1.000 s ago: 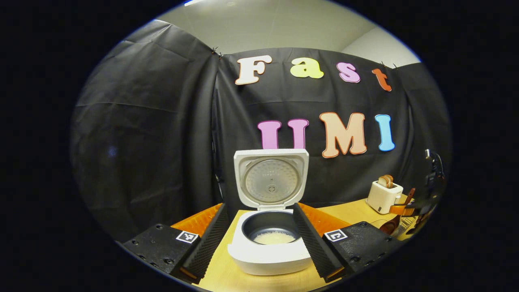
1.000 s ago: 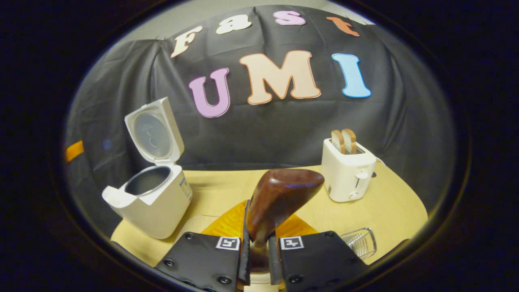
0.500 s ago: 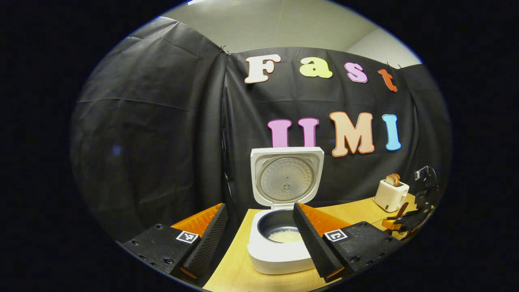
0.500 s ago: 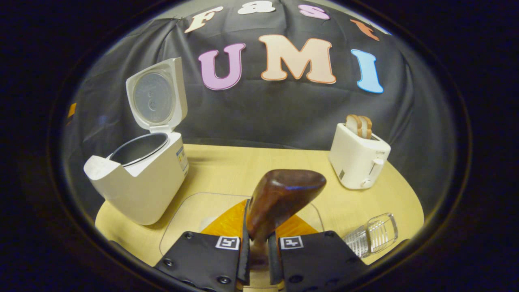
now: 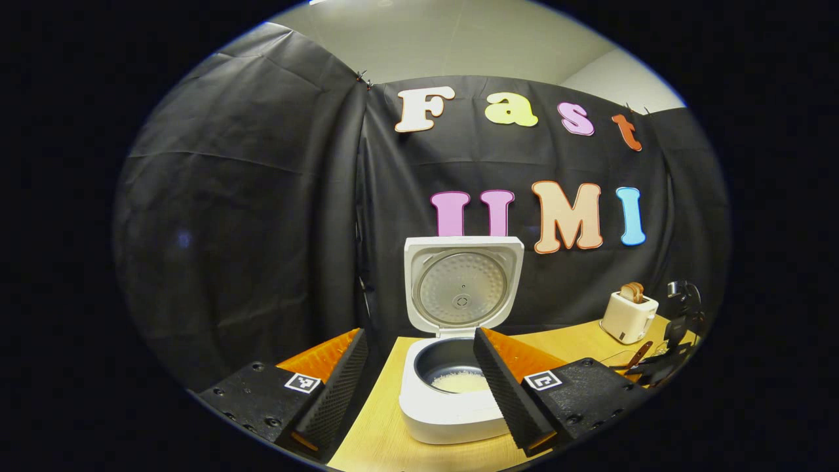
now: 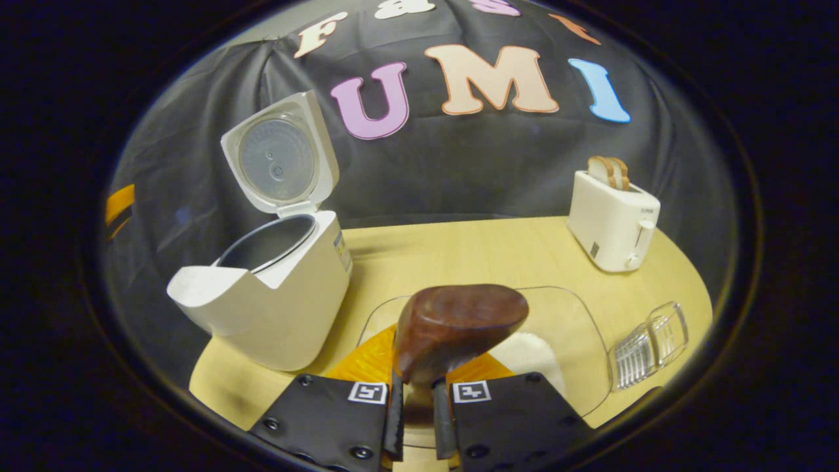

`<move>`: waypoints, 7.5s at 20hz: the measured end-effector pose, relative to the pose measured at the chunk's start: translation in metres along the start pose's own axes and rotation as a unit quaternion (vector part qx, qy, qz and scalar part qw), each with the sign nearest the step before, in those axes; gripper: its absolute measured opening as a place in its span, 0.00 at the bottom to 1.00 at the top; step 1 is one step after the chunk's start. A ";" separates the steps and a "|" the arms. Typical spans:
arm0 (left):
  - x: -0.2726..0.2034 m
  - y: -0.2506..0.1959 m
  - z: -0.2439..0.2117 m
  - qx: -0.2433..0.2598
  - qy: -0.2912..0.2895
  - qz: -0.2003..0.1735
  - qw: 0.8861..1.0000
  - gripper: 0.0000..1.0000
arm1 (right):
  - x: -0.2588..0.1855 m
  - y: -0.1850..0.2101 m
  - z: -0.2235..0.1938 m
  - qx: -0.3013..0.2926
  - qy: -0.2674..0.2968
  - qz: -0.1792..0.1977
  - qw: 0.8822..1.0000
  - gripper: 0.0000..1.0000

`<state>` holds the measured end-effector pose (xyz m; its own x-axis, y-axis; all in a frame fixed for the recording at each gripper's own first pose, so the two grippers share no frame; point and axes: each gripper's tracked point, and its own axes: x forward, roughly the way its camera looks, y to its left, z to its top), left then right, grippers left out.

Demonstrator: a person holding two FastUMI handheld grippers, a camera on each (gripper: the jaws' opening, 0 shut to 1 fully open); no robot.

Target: Close the left gripper, press the button to open the rice cooker; take a wooden spoon from the chopstick holder with the right hand, scoop a spoonful of rice and pour it into the rice cooker, then put the wooden spoon back into the chopstick holder.

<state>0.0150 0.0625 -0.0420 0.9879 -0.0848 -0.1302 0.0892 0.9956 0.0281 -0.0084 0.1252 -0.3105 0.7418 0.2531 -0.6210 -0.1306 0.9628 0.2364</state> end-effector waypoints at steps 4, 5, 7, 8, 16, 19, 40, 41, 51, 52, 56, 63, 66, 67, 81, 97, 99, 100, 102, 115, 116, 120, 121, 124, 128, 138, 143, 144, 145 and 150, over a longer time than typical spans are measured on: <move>-0.003 -0.003 0.005 -0.001 -0.004 -0.002 1.000 0.96 | 0.004 -0.018 -0.009 0.140 0.033 0.015 0.990 0.22; -0.004 -0.004 0.008 -0.005 -0.005 -0.003 1.000 0.96 | 0.004 -0.024 -0.012 0.175 0.040 0.017 0.984 0.23; -0.003 -0.005 0.015 -0.008 -0.010 0.000 1.000 0.96 | 0.005 -0.035 -0.011 0.229 0.045 0.020 0.972 0.21; -0.004 -0.004 0.019 -0.007 -0.013 0.002 1.000 0.96 | 0.004 -0.041 -0.009 0.251 0.043 0.023 0.967 0.22; -0.011 -0.030 0.042 -0.004 -0.029 -0.018 0.999 0.94 | -0.009 -0.082 0.027 0.351 0.006 0.044 0.935 0.22; -0.011 -0.035 0.049 0.003 -0.036 -0.021 0.999 0.93 | -0.014 -0.085 0.044 0.394 -0.004 0.063 0.917 0.22; -0.034 0.065 0.034 -0.013 -0.029 0.046 0.998 0.93 | 0.026 0.124 0.170 0.381 -0.041 0.199 0.902 0.22; -0.036 0.071 0.033 -0.014 -0.028 0.049 0.998 0.93 | 0.030 0.135 0.173 0.368 -0.045 0.199 0.907 0.21; -0.045 0.115 0.020 -0.026 -0.019 0.076 0.997 0.93 | 0.092 0.209 0.173 0.200 -0.047 0.154 0.966 0.20; -0.045 0.118 0.017 -0.028 -0.018 0.079 0.996 0.93 | 0.096 0.214 0.170 0.182 -0.044 0.151 0.971 0.21; -0.048 0.128 0.009 -0.036 -0.015 0.086 0.995 0.93 | 0.107 0.235 0.154 0.094 -0.035 0.139 0.985 0.24; -0.049 0.134 0.000 -0.051 -0.012 0.094 0.994 0.94 | 0.106 0.262 0.151 -0.072 -0.067 0.129 0.987 0.21; -0.048 0.135 -0.002 -0.055 -0.012 0.096 0.994 0.93 | 0.103 0.272 0.152 -0.138 -0.081 0.127 0.979 0.21; -0.050 0.135 -0.003 -0.057 -0.013 0.096 0.994 0.93 | 0.101 0.275 0.151 -0.160 -0.085 0.125 0.975 0.21; -0.042 0.123 0.005 -0.062 -0.026 0.087 0.994 0.93 | 0.054 0.328 0.169 -0.439 -0.225 0.115 0.862 0.19; -0.019 0.041 0.043 -0.048 -0.062 0.024 0.997 0.95 | -0.003 0.207 0.228 -0.134 -0.156 0.145 0.968 0.21; -0.013 0.028 0.045 -0.044 -0.063 0.014 0.997 0.93 | -0.011 0.178 0.229 -0.113 -0.153 0.132 0.973 0.20; -0.010 0.021 0.046 -0.042 -0.063 0.009 0.997 0.93 | -0.014 0.163 0.230 -0.102 -0.151 0.125 0.975 0.20; -0.005 0.010 0.047 -0.040 -0.062 -0.001 0.997 0.93 | -0.022 0.131 0.233 -0.083 -0.149 0.109 0.979 0.20; 0.013 -0.070 0.068 -0.023 -0.072 -0.046 0.996 0.93 | -0.074 -0.063 0.238 -0.041 -0.163 -0.014 0.986 0.22; 0.015 -0.074 0.066 -0.023 -0.070 -0.047 0.996 0.93 | -0.081 -0.079 0.237 -0.041 -0.164 -0.024 0.985 0.23; 0.018 -0.091 0.066 -0.024 -0.066 -0.052 0.996 0.93 | -0.087 -0.138 0.219 -0.032 -0.154 -0.066 0.985 0.20; 0.018 -0.095 0.067 -0.024 -0.066 -0.053 0.996 0.95 | -0.089 -0.152 0.214 -0.029 -0.151 -0.074 0.985 0.20; 0.015 -0.105 0.068 -0.017 -0.065 -0.055 0.996 0.95 | -0.092 -0.189 0.195 -0.021 -0.139 -0.093 0.986 0.20; 0.014 -0.117 0.073 -0.007 -0.063 -0.054 0.997 0.95 | -0.092 -0.234 0.168 -0.004 -0.118 -0.112 0.987 0.20; 0.001 -0.138 0.077 0.009 -0.060 -0.047 0.997 0.95 | -0.064 -0.272 0.103 0.012 -0.073 -0.111 0.991 0.20; -0.004 -0.141 0.075 0.014 -0.056 -0.040 0.998 0.95 | -0.048 -0.279 0.076 0.025 -0.052 -0.106 0.993 0.22; -0.005 -0.141 0.075 0.014 -0.055 -0.041 0.998 0.95 | -0.047 -0.279 0.072 0.031 -0.048 -0.104 0.993 0.22; -0.006 -0.143 0.075 0.015 -0.054 -0.040 0.998 0.95 | -0.045 -0.278 0.068 0.039 -0.042 -0.100 0.993 0.22; -0.005 -0.145 0.076 0.012 -0.055 -0.042 0.998 0.95 | -0.051 -0.280 0.065 0.047 -0.049 -0.106 0.992 0.31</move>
<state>0.0071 -0.0847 0.0296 0.9848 -0.1722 -0.0242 0.1731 0.9838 0.0455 0.0336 -0.1633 -0.2964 0.8075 0.0303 -0.5891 0.0940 0.9793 0.1793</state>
